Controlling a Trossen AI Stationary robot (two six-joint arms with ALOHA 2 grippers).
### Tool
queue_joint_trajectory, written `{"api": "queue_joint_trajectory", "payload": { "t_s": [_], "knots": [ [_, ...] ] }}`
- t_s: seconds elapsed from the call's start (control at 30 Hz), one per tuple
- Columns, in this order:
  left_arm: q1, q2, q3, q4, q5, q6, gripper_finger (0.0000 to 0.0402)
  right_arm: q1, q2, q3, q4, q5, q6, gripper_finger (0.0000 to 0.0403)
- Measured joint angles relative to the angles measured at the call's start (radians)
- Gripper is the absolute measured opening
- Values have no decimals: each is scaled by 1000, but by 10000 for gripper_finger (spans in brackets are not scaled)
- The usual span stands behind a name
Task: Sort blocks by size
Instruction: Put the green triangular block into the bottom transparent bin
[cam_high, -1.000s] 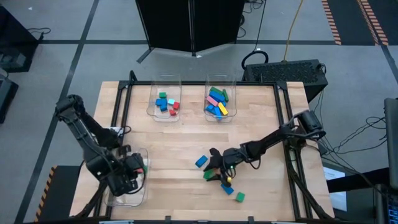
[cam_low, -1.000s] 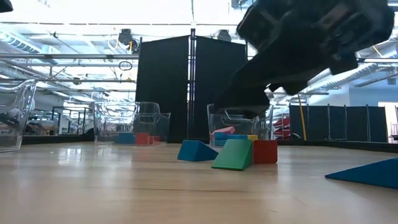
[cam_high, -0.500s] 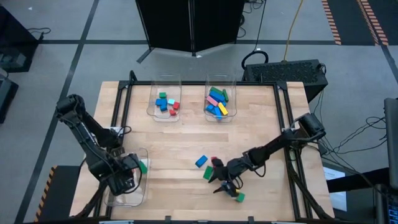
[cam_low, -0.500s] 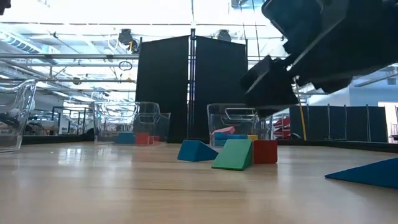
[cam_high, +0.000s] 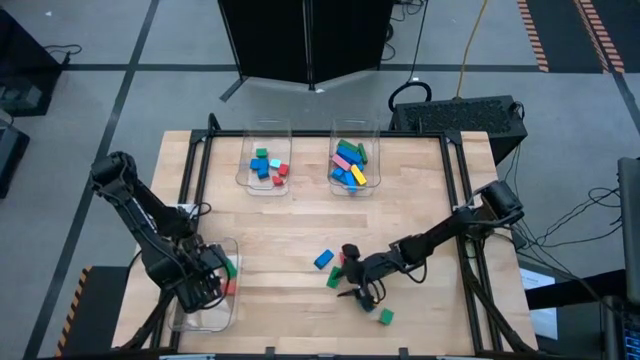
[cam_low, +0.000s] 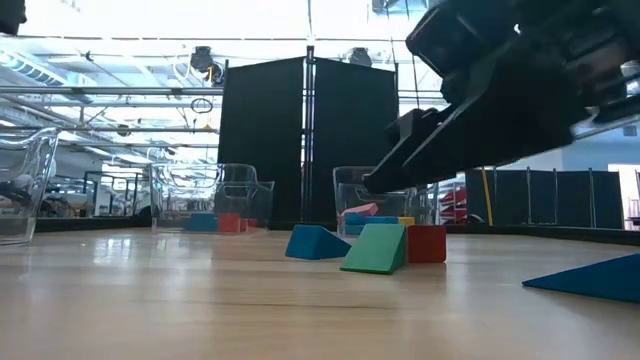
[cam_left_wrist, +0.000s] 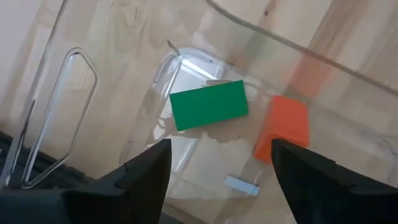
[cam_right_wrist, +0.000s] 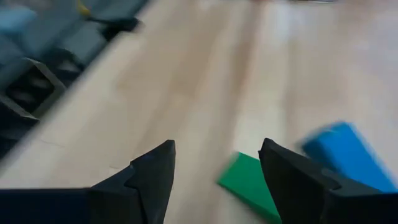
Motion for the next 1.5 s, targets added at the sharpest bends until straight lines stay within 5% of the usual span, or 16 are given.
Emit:
{"api": "queue_joint_trajectory", "payload": {
  "t_s": [0.2,0.63,1.07,1.5],
  "knots": [
    [1,0,32,-6,-11,27,278,0,-47,0,-132,163,-72,229],
    [47,-3,101,-112,-17,66,279,-29,-24,25,-238,161,-247,229],
    [80,-31,235,-242,-38,90,279,-95,0,230,-608,-41,-583,229],
    [156,-31,343,-252,-13,211,279,-148,142,402,-816,-154,-642,229]
  ]
}}
